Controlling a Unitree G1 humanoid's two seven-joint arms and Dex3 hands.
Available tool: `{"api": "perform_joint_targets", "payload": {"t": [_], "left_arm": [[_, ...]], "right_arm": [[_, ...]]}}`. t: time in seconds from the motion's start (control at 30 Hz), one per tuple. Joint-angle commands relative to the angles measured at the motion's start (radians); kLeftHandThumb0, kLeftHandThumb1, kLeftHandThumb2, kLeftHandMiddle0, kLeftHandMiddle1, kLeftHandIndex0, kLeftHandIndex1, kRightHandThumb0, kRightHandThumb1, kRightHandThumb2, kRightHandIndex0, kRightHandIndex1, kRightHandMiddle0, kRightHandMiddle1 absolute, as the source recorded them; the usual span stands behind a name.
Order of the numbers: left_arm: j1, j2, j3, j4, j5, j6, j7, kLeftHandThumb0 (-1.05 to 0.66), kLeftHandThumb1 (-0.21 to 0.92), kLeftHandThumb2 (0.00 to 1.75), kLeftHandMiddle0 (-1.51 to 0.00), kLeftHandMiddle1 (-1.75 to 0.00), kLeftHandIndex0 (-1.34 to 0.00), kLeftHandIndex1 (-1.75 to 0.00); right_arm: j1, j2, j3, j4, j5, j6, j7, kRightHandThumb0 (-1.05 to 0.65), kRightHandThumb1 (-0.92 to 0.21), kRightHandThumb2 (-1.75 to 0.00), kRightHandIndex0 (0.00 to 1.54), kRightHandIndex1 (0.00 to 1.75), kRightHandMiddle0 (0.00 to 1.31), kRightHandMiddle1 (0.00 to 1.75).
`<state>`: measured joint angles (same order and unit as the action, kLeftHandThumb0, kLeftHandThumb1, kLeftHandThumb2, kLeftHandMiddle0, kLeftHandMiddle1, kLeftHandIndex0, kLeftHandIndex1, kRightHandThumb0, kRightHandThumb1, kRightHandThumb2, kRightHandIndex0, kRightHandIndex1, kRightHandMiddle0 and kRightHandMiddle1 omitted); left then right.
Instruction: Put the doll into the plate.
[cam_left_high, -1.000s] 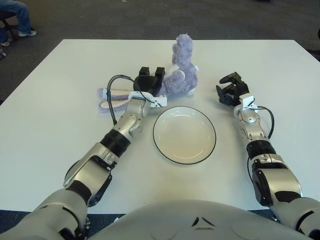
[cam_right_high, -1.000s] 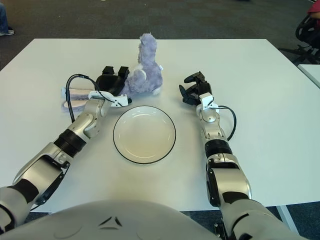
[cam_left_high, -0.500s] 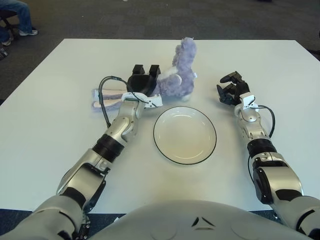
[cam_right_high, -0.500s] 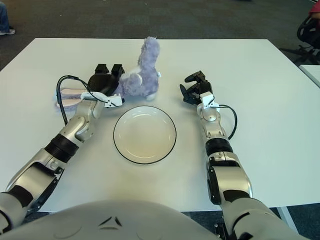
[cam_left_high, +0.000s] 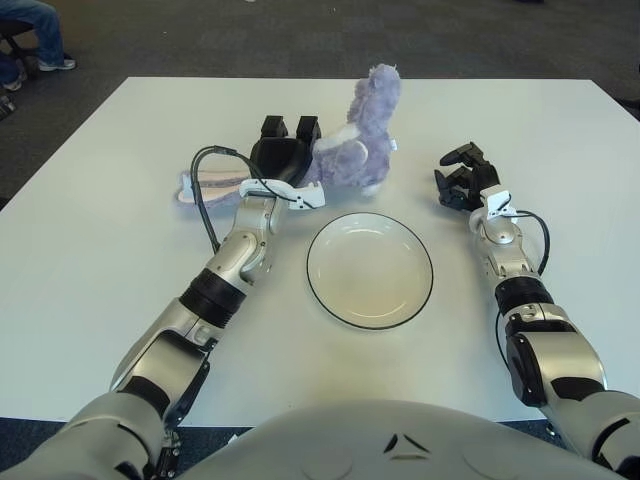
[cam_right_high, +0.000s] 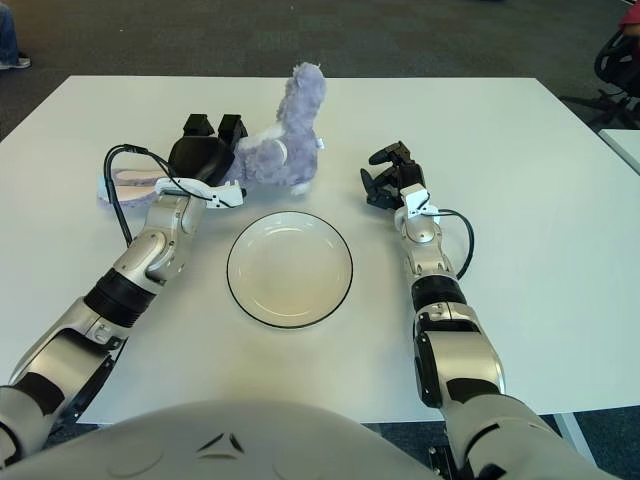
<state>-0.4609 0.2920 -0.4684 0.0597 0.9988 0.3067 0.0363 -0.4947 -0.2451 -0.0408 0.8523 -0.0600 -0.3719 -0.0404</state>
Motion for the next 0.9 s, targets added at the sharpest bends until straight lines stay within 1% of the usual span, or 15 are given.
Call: {"api": "perform_joint_targets", "payload": {"t": [0.0,0.27,0.4,0.53,0.63,0.87], "left_arm": [[0.013,0.01,0.022,-0.029,0.015,-0.011,0.04,0.04,0.14,1.3,-0.14,-1.66,-0.24,-1.75],[0.034,0.015,0.04,-0.057,0.004,-0.047,0.077,0.06,0.14,1.31,-0.17,-1.65,-0.26,-1.75],[0.054,0.014,0.062,-0.08,-0.015,-0.083,0.112,0.07,0.14,1.31,-0.15,-1.65,-0.29,-1.75],[0.066,0.009,0.081,-0.098,-0.02,-0.096,0.128,0.06,0.14,1.31,-0.14,-1.66,-0.29,-1.75],[0.077,0.003,0.094,-0.115,-0.016,-0.098,0.142,-0.03,0.16,1.25,-0.15,-1.72,-0.24,-1.75],[0.122,-0.003,0.117,-0.199,-0.008,-0.097,0.142,-0.19,0.23,1.13,-0.23,-1.74,-0.2,-1.75]], "right_arm": [[0.052,0.014,0.016,0.054,-0.01,0.062,0.035,-0.01,-0.53,-0.99,0.58,1.59,0.3,1.62],[0.052,0.014,0.015,0.056,-0.011,0.059,0.036,-0.01,-0.53,-0.99,0.58,1.59,0.3,1.62],[0.047,0.013,0.018,0.066,-0.017,0.055,0.033,-0.01,-0.53,-0.99,0.58,1.59,0.3,1.62],[0.046,0.013,0.019,0.069,-0.019,0.054,0.031,-0.01,-0.53,-0.99,0.58,1.59,0.3,1.62],[0.045,0.012,0.02,0.069,-0.021,0.056,0.029,-0.01,-0.53,-0.99,0.58,1.59,0.3,1.62],[0.042,0.011,0.024,0.072,-0.026,0.063,0.027,-0.01,-0.54,-0.97,0.57,1.59,0.29,1.63]]}}
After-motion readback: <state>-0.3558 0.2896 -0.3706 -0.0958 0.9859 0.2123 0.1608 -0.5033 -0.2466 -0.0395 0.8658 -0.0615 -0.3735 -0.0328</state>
